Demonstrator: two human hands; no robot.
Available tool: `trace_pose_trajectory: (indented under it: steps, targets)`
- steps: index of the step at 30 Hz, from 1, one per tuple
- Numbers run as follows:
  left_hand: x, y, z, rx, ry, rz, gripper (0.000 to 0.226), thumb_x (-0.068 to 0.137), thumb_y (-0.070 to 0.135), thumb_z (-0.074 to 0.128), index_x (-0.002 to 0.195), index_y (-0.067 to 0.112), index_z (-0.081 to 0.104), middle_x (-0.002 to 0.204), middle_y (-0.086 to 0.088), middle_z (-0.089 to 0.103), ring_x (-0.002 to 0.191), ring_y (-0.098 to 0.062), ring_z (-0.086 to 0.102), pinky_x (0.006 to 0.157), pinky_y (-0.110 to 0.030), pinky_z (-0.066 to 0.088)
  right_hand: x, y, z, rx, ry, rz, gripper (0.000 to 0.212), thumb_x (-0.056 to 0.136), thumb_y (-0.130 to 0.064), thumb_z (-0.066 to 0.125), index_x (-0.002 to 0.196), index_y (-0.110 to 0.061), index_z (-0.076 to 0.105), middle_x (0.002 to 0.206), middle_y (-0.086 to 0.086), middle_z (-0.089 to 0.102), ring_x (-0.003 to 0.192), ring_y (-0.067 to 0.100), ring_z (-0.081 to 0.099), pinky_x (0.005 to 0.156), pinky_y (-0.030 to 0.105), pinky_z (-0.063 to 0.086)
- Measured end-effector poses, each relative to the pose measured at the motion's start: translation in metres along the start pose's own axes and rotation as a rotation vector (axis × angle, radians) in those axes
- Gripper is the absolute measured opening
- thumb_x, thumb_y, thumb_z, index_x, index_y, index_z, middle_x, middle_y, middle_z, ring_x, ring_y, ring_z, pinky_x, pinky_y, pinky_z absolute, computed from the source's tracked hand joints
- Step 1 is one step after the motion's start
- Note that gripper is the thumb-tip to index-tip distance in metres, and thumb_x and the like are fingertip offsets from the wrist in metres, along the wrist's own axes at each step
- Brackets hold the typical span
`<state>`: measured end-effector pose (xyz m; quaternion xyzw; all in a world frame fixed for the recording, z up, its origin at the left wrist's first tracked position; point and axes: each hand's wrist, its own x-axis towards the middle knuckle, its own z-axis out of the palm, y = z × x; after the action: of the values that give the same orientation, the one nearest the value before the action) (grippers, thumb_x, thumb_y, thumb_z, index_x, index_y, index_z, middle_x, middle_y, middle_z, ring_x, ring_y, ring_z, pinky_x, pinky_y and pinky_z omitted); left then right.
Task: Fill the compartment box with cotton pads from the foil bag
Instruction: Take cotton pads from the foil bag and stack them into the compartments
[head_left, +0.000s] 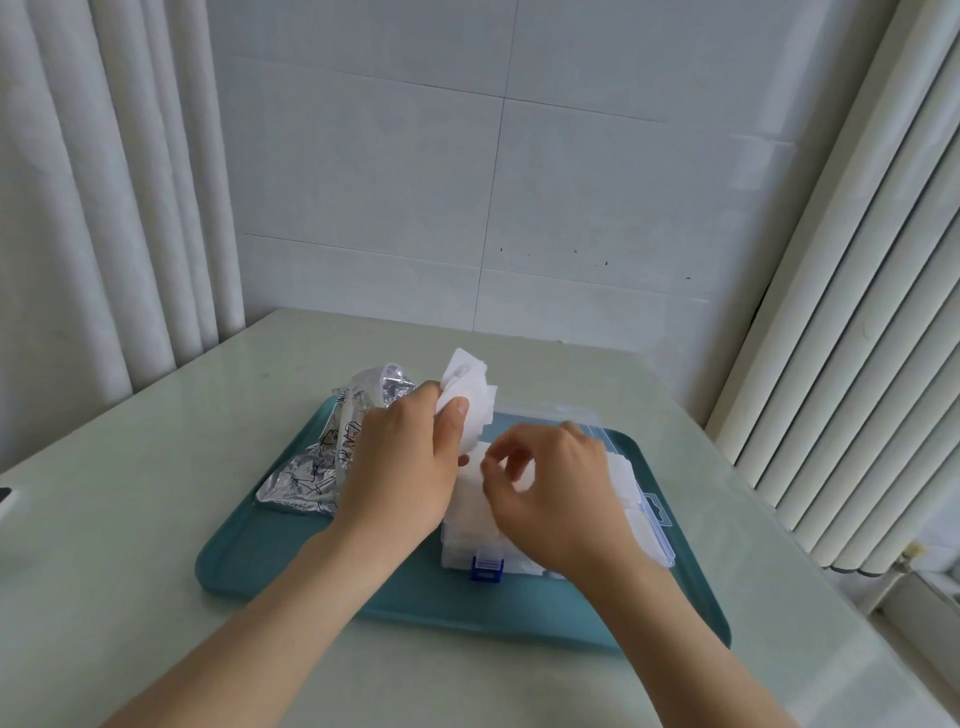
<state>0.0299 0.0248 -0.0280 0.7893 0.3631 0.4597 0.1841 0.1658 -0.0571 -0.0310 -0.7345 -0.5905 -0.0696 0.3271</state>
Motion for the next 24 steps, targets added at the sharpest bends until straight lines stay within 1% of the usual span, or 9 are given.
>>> trace_pose_trajectory:
  steps: [2, 3, 4, 7, 10, 13, 16, 20, 24]
  targets:
    - [0.0, 0.002, 0.0, -0.167, -0.045, -0.021, 0.025, 0.111, 0.03, 0.05, 0.088, 0.023, 0.056, 0.082, 0.005, 0.067, 0.06, 0.007, 0.07, 0.048, -0.019, 0.054, 0.003, 0.001, -0.006, 0.181, 0.201, 0.062, 0.009, 0.092, -0.026, 0.066, 0.1, -0.03, 0.065, 0.087, -0.015, 0.067, 0.086, 0.006, 0.06, 0.08, 0.029, 0.049]
    - [0.001, 0.003, -0.001, -0.254, -0.078, -0.048, 0.02, 0.111, 0.03, 0.05, 0.099, 0.019, 0.061, 0.092, 0.0, 0.07, 0.065, -0.001, 0.075, 0.05, -0.031, 0.061, 0.004, 0.002, -0.01, 0.307, 0.252, 0.104, 0.014, 0.094, -0.024, 0.066, 0.107, -0.03, 0.062, 0.094, -0.014, 0.066, 0.086, 0.005, 0.062, 0.076, 0.025, 0.049]
    - [0.001, 0.005, -0.003, -0.321, -0.111, -0.068, 0.02, 0.111, 0.029, 0.05, 0.108, 0.015, 0.063, 0.101, -0.003, 0.072, 0.07, -0.007, 0.078, 0.052, -0.039, 0.064, 0.005, 0.001, -0.016, 0.432, 0.26, 0.139, 0.02, 0.097, -0.025, 0.064, 0.115, -0.032, 0.061, 0.101, -0.013, 0.066, 0.089, 0.005, 0.063, 0.075, 0.023, 0.049]
    - [0.0, 0.007, -0.005, -0.396, -0.229, -0.066, 0.024, 0.111, 0.026, 0.05, 0.12, 0.01, 0.066, 0.112, -0.005, 0.072, 0.079, -0.013, 0.08, 0.057, -0.043, 0.066, 0.008, 0.001, -0.025, 0.691, 0.142, 0.117, 0.029, 0.106, -0.029, 0.056, 0.131, -0.042, 0.06, 0.114, -0.007, 0.066, 0.102, 0.008, 0.065, 0.084, 0.024, 0.052]
    - [-0.002, 0.008, -0.005, -0.391, -0.31, -0.043, 0.022, 0.111, 0.024, 0.051, 0.116, 0.011, 0.068, 0.108, -0.004, 0.075, 0.082, -0.012, 0.079, 0.06, -0.045, 0.066, 0.009, 0.0, -0.027, 0.769, 0.043, 0.054, 0.02, 0.107, -0.03, 0.058, 0.116, -0.037, 0.075, 0.115, -0.003, 0.072, 0.109, 0.017, 0.067, 0.091, 0.033, 0.055]
    - [-0.002, 0.006, -0.005, -0.369, -0.327, -0.036, 0.02, 0.111, 0.022, 0.052, 0.112, 0.013, 0.07, 0.102, -0.003, 0.076, 0.078, -0.014, 0.079, 0.057, -0.047, 0.065, 0.01, 0.002, -0.029, 0.857, 0.048, 0.071, 0.019, 0.104, -0.025, 0.065, 0.097, -0.021, 0.082, 0.103, 0.002, 0.078, 0.1, 0.017, 0.071, 0.085, 0.034, 0.055]
    - [-0.001, 0.005, -0.006, -0.406, -0.341, -0.072, 0.019, 0.11, 0.025, 0.054, 0.108, 0.012, 0.069, 0.099, -0.005, 0.076, 0.07, -0.023, 0.079, 0.053, -0.052, 0.063, 0.012, 0.005, -0.033, 1.077, 0.089, 0.157, 0.018, 0.103, -0.023, 0.065, 0.102, -0.014, 0.081, 0.096, 0.008, 0.078, 0.088, 0.018, 0.068, 0.08, 0.033, 0.051]
    - [0.001, 0.006, -0.004, -0.612, -0.346, -0.218, 0.022, 0.11, 0.022, 0.054, 0.116, 0.005, 0.066, 0.106, -0.015, 0.074, 0.077, -0.032, 0.08, 0.064, -0.055, 0.065, 0.015, 0.013, -0.035, 1.1, 0.287, 0.235, 0.015, 0.1, -0.018, 0.069, 0.108, -0.01, 0.079, 0.081, -0.009, 0.075, 0.072, 0.0, 0.064, 0.068, 0.014, 0.049]
    - [0.001, 0.007, -0.003, -0.773, -0.314, -0.331, 0.027, 0.113, 0.022, 0.046, 0.128, 0.008, 0.065, 0.115, -0.015, 0.076, 0.09, -0.03, 0.081, 0.074, -0.042, 0.067, 0.014, 0.017, -0.036, 1.095, 0.098, 0.297, 0.01, 0.091, -0.013, 0.08, 0.101, -0.01, 0.08, 0.085, 0.004, 0.078, 0.069, 0.009, 0.066, 0.064, 0.02, 0.048]
